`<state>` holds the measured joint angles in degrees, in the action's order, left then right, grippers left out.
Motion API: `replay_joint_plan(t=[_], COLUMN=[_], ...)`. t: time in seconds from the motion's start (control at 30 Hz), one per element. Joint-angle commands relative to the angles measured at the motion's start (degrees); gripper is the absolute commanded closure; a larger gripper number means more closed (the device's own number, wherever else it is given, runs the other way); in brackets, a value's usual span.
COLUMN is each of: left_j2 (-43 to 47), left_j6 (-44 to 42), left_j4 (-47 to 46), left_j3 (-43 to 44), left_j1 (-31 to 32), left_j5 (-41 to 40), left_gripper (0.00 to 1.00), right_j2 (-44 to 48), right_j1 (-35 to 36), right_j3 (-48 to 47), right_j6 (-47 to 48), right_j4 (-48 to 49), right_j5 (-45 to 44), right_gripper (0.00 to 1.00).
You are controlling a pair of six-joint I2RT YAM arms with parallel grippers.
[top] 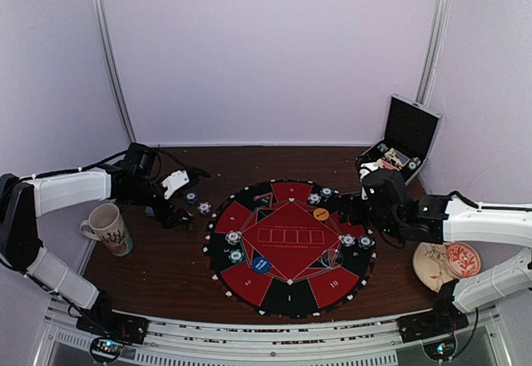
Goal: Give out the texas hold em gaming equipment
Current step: Pick up the pile of poker chips from the pile of poker chips.
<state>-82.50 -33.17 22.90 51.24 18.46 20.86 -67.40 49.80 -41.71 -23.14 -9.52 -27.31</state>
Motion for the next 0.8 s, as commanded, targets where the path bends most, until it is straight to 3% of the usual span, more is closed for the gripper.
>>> replay_joint_plan(t=[0.0,0.77], left_j2=[-2.8,-13.6], left_j6=[-1.5,-1.1], left_j4=[0.6,0.4], left_j3=[1.8,6.8], left_j1=[-1.1,-4.0], left_j5=[1.0,5.2], left_gripper=[0.12,0.25], right_j2=[1.2,0.4], right_j1=[0.4,0.3], right_j3=[1.0,0.9], right_j6=[-0.4,0.0], right_j4=[0.8,0.9], right_j5=[-1.7,-1.5], right_gripper=[0.03,0.04])
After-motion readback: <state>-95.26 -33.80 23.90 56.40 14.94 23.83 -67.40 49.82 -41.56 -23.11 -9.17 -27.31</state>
